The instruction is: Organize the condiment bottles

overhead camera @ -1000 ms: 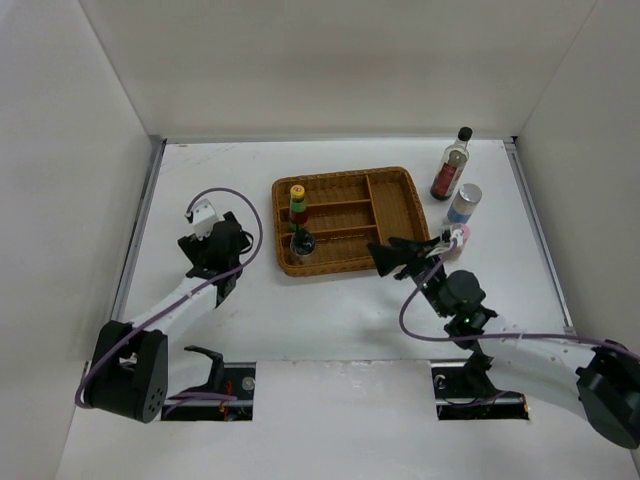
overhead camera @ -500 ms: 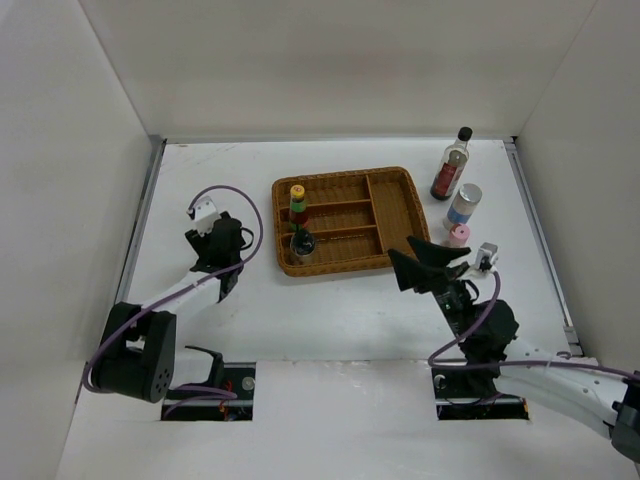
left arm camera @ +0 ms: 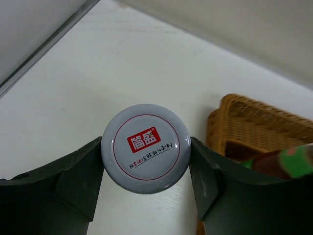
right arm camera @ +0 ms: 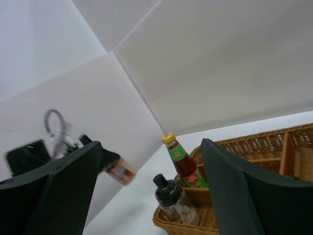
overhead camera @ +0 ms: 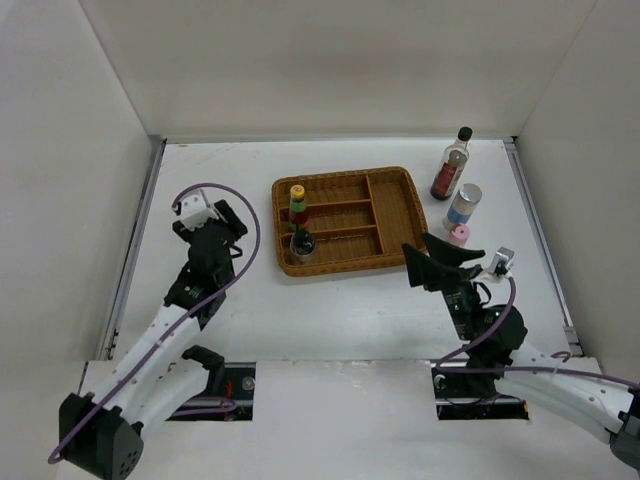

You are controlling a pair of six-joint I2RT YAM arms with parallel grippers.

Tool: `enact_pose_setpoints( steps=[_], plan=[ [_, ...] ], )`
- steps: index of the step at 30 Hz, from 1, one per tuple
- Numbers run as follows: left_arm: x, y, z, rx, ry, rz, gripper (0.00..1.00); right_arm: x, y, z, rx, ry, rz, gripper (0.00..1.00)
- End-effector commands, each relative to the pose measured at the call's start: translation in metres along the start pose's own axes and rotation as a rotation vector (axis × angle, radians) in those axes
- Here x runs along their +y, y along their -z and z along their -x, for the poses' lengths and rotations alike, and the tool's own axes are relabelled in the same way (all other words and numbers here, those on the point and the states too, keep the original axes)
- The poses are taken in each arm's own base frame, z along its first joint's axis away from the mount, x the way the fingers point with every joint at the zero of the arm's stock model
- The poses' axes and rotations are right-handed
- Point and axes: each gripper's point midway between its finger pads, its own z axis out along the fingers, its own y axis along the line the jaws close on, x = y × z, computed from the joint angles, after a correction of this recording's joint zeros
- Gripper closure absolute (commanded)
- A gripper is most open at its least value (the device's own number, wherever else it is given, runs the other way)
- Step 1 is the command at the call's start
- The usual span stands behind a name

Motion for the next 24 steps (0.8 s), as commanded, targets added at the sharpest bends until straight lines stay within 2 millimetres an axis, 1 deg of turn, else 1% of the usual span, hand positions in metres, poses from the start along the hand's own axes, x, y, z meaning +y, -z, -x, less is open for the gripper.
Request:
enact_pose_setpoints(
  steps=[1, 3, 6, 7, 9, 10, 13, 15, 17, 20, 23, 24],
  plan=[
    [-0.042, 0.031, 0.096, -0.194, 0.148, -0.145, 0.74, -0.012, 0.0, -0.001, -0.008, 0.025, -0.049, 0.12],
    [-0.07, 0.049, 0.113, -0.205, 0.183, -0.252, 0.74, -0.019, 0.001, 0.0, -0.018, 0.034, -0.079, 0.12],
    [-0.122, 0.073, 0.129, -0.192, 0.19, -0.415, 0.74, -0.034, 0.004, 0.01, -0.065, 0.039, -0.141, 0.12],
    [-0.136, 0.08, 0.131, -0.191, 0.194, -0.46, 0.74, -0.037, 0.005, 0.013, -0.079, 0.04, -0.154, 0.12],
    [-0.173, 0.098, 0.133, -0.186, 0.198, -0.568, 0.74, -0.045, 0.008, 0.018, -0.101, 0.044, -0.184, 0.12],
    [-0.191, 0.105, 0.131, -0.179, 0.192, -0.613, 0.74, -0.049, 0.009, 0.02, -0.108, 0.045, -0.202, 0.12],
    [-0.24, 0.119, 0.113, -0.141, 0.151, -0.72, 0.73, -0.065, 0.012, 0.024, -0.124, 0.06, -0.288, 0.13],
    [-0.271, 0.126, 0.094, -0.104, 0.132, -0.783, 0.73, -0.076, 0.015, 0.027, -0.137, 0.074, -0.351, 0.14],
    [-0.294, 0.131, 0.074, -0.077, 0.117, -0.82, 0.73, -0.087, 0.02, 0.031, -0.149, 0.085, -0.412, 0.14],
    [-0.315, 0.124, 0.044, -0.049, 0.091, -0.829, 0.73, -0.101, 0.026, 0.037, -0.171, 0.107, -0.484, 0.13],
    [-0.328, 0.116, 0.02, -0.029, 0.071, -0.829, 0.73, -0.104, 0.026, 0.035, -0.165, 0.114, -0.495, 0.13],
    [-0.333, 0.111, 0.009, -0.018, 0.052, -0.823, 0.73, -0.106, 0.026, 0.034, -0.164, 0.115, -0.498, 0.12]
  ],
)
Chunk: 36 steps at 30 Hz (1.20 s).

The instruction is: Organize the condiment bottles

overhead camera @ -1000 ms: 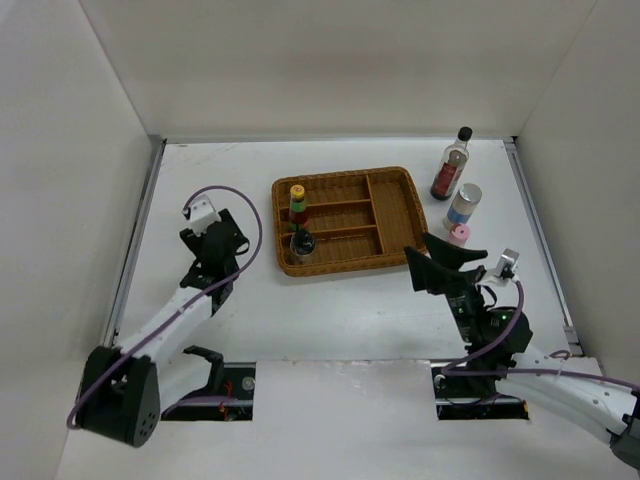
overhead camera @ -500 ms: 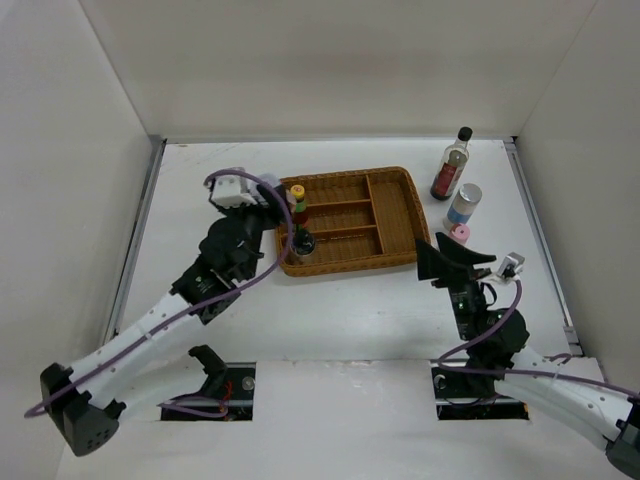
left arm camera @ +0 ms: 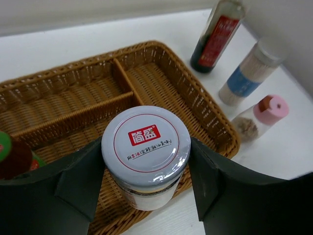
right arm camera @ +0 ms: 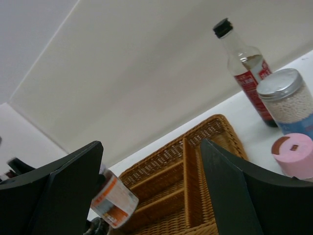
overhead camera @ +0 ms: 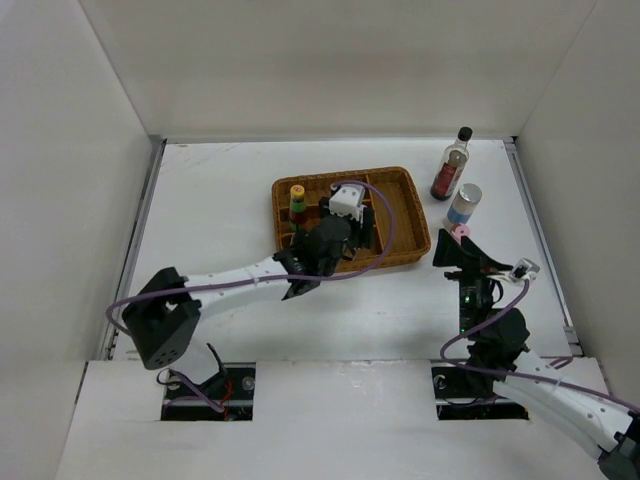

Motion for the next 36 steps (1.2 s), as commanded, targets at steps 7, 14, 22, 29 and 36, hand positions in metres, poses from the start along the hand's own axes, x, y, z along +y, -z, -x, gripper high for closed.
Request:
enact_pose_setpoints(
  steps=[7, 14, 22, 29, 36],
  plan=[
    [-0.03, -0.043, 0.036, -0.151, 0.091, -0.058, 0.73, -0.012, -0.004, -0.002, -0.004, 0.021, -0.064, 0.12],
    [-0.029, -0.065, -0.004, -0.101, 0.066, -0.052, 0.73, -0.012, -0.004, -0.008, 0.014, 0.031, -0.062, 0.12],
    [-0.023, -0.063, -0.06, -0.044, 0.053, -0.031, 0.64, -0.014, -0.003, -0.006, 0.006, 0.029, -0.064, 0.12],
    [-0.019, -0.051, -0.07, -0.065, 0.056, -0.018, 0.3, -0.014, -0.004, -0.008, 0.01, 0.031, -0.066, 0.11],
    [-0.023, -0.032, -0.02, -0.135, 0.088, -0.032, 0.0, -0.014, -0.004, -0.007, 0.011, 0.031, -0.076, 0.12]
  ],
)
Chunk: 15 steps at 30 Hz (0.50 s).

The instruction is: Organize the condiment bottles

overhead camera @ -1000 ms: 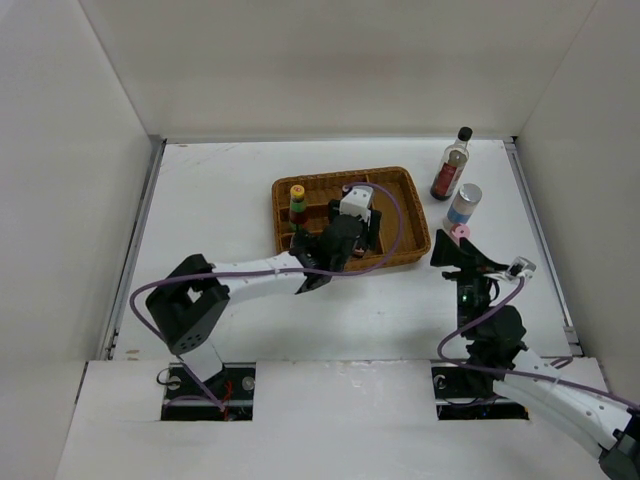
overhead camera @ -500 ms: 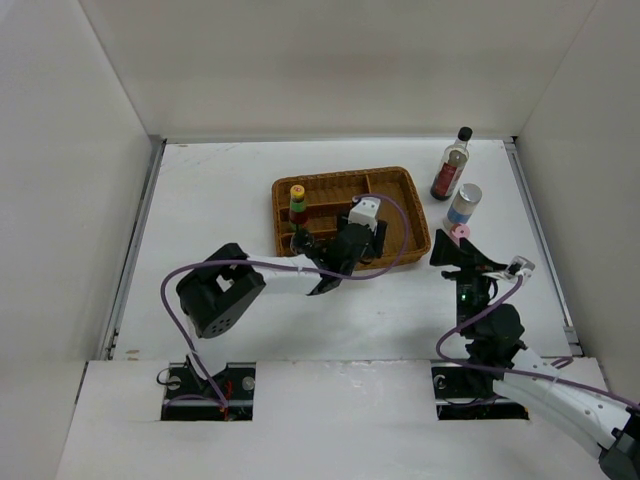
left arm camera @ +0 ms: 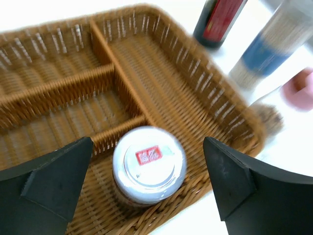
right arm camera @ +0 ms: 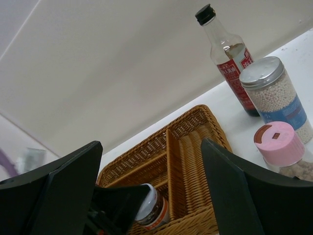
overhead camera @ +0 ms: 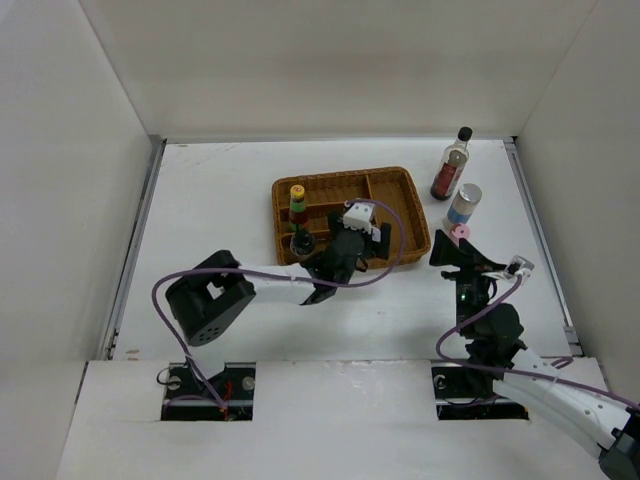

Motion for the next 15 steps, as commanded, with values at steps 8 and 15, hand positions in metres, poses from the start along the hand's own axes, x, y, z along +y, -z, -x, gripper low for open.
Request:
enact_pose_setpoints(
  steps=[8, 15],
  plan=[
    [0.021, 0.095, 0.188, -0.393, 0.217, -0.056, 0.0, 0.03, -0.006, 0.014, 0.017, -0.02, 0.046, 0.41],
    [0.158, 0.164, 0.156, -0.507, 0.409, 0.275, 0.0, 0.077, -0.035, 0.011, 0.124, 0.105, 0.059, 0.77]
  ],
)
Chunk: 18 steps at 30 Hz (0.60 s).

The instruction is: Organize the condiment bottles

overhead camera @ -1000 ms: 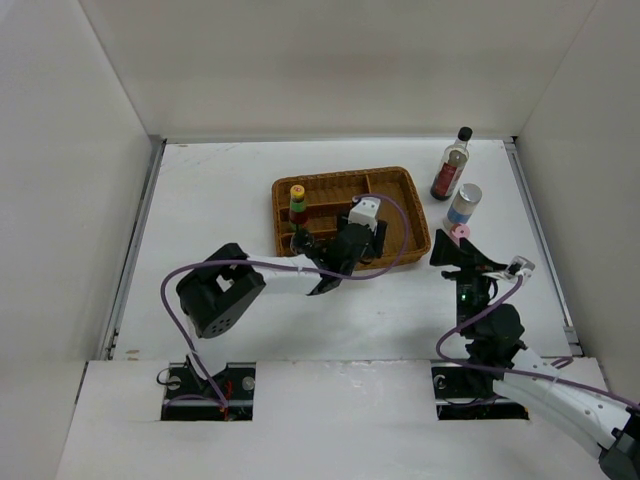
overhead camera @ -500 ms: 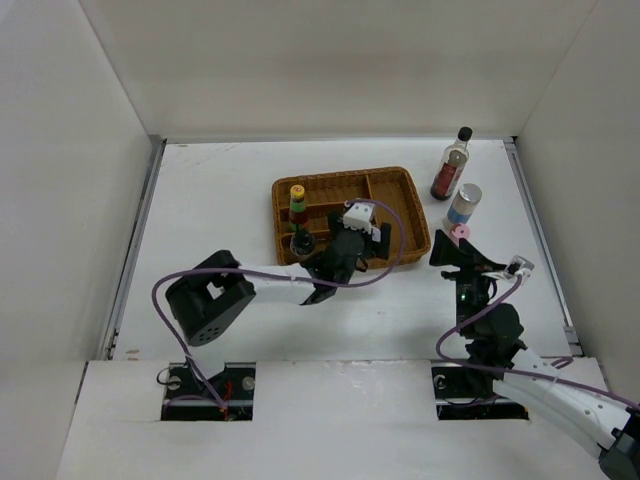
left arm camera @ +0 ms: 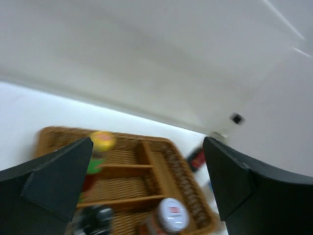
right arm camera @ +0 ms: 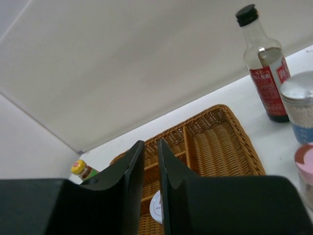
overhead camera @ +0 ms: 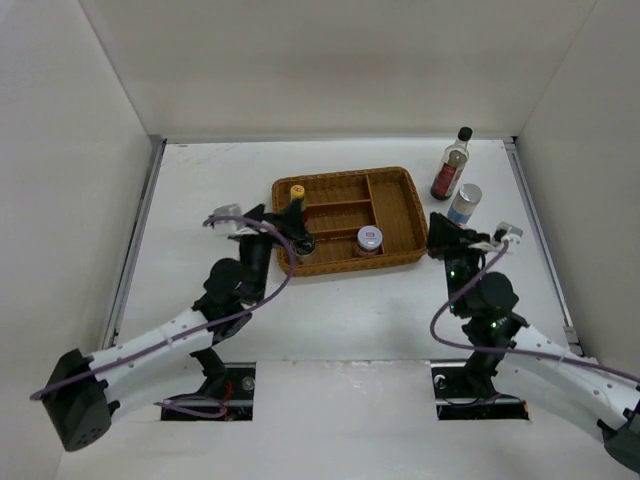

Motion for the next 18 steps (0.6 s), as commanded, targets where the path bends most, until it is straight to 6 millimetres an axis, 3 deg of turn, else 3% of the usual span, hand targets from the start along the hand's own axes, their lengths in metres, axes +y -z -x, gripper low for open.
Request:
enact_pose_setpoints(
  steps=[1, 3, 6, 8, 13, 18],
  plan=[
    [0.089, 0.027, -0.007, -0.053, 0.023, 0.251, 0.0, 0.032, -0.023, 0.01, 0.045, 0.088, 0.022, 0.77],
    [0.124, 0.042, 0.002, -0.098, 0.043, 0.331, 0.0, 0.033, -0.044, 0.019, 0.044, 0.156, -0.027, 0.76],
    [0.159, 0.055, 0.003, -0.093, 0.021, 0.432, 0.0, 0.029, -0.078, 0.047, 0.0, 0.218, -0.093, 0.62],
    [0.178, 0.06, -0.004, -0.076, 0.017, 0.485, 0.0, 0.02, -0.104, 0.066, -0.018, 0.276, -0.139, 0.47],
    [0.225, 0.05, -0.055, 0.112, -0.036, 0.609, 0.0, -0.025, -0.159, 0.085, 0.041, 0.384, -0.304, 0.19],
    [0.241, 0.041, -0.123, 0.427, -0.065, 0.72, 0.0, -0.068, -0.191, 0.085, 0.129, 0.446, -0.415, 0.04]
  ],
)
